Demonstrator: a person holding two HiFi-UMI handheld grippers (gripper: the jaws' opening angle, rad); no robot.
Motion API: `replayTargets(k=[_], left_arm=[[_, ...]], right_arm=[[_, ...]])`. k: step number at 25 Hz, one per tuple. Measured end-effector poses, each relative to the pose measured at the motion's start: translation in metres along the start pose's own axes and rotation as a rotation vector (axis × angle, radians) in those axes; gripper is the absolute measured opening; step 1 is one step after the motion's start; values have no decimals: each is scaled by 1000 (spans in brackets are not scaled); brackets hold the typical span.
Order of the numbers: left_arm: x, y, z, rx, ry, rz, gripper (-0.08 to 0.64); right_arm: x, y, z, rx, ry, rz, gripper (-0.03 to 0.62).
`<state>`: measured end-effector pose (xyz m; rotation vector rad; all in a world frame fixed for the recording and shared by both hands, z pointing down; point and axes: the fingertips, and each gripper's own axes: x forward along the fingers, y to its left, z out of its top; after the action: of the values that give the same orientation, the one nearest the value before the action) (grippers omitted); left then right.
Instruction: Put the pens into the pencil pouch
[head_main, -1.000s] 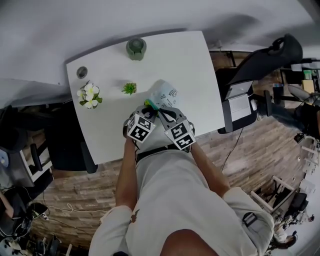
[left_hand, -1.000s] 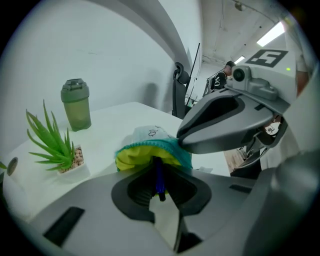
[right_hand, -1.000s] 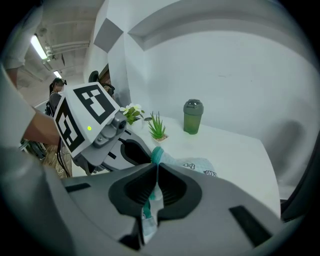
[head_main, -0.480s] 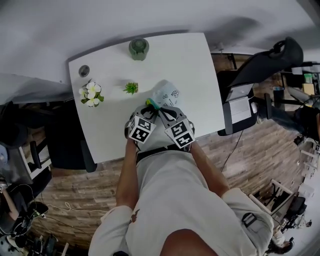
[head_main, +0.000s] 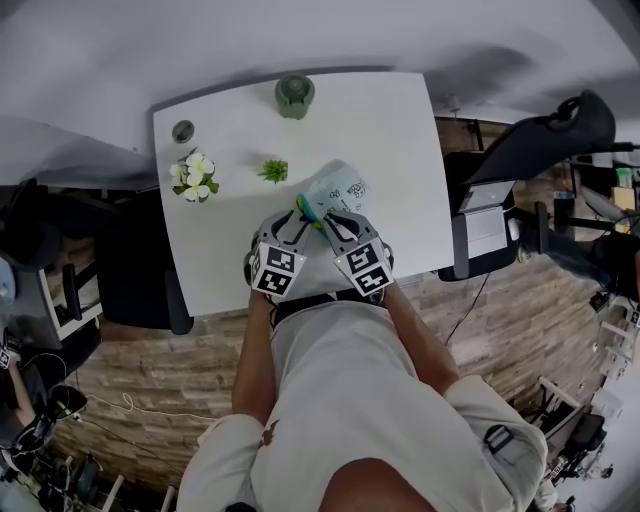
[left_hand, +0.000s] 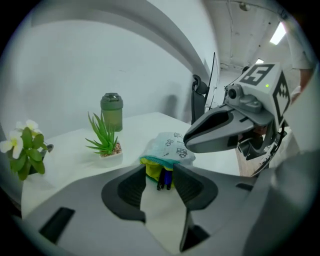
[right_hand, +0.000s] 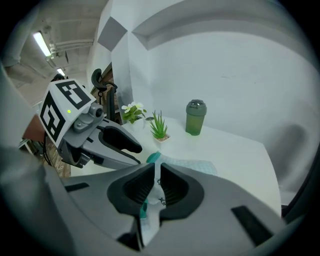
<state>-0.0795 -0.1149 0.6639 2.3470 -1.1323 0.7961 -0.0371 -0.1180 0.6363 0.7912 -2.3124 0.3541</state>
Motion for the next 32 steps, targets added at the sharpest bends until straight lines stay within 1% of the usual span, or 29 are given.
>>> replayTargets(k=[3,8,12,16,18,21,24,28,32], left_arm=[[-19,7,13,-17,-62,58,170],[-54,23,51,-17,-186,179,224],[-85,31,86,-1,-292,254,255],[-113,34,114,6,-404,311,289],[-124,34,121,3,-450,324,316],[-133,33,125,-7,-493,336,322],[-140,32,128,-11,-521,353,330],[-143,31,135,5,-539,355,330],[-144,32,139,18,-543,355,330]], right_arm=[[-8,0,11,-11,-38,-4,65],[-29,-5,41,-37,-137,-37,108],[-49,-11,72,-56,-240,-66,156],[-75,-17,107,-74,-383,-111,226],[-88,-19,121,-88,-453,-138,274],[-100,-21,133,-135,-511,-177,280],[-106,-21,136,-112,-543,-178,282],[-106,-21,133,-80,-542,-171,282],[-107,-21,135,-77,-549,-177,282]])
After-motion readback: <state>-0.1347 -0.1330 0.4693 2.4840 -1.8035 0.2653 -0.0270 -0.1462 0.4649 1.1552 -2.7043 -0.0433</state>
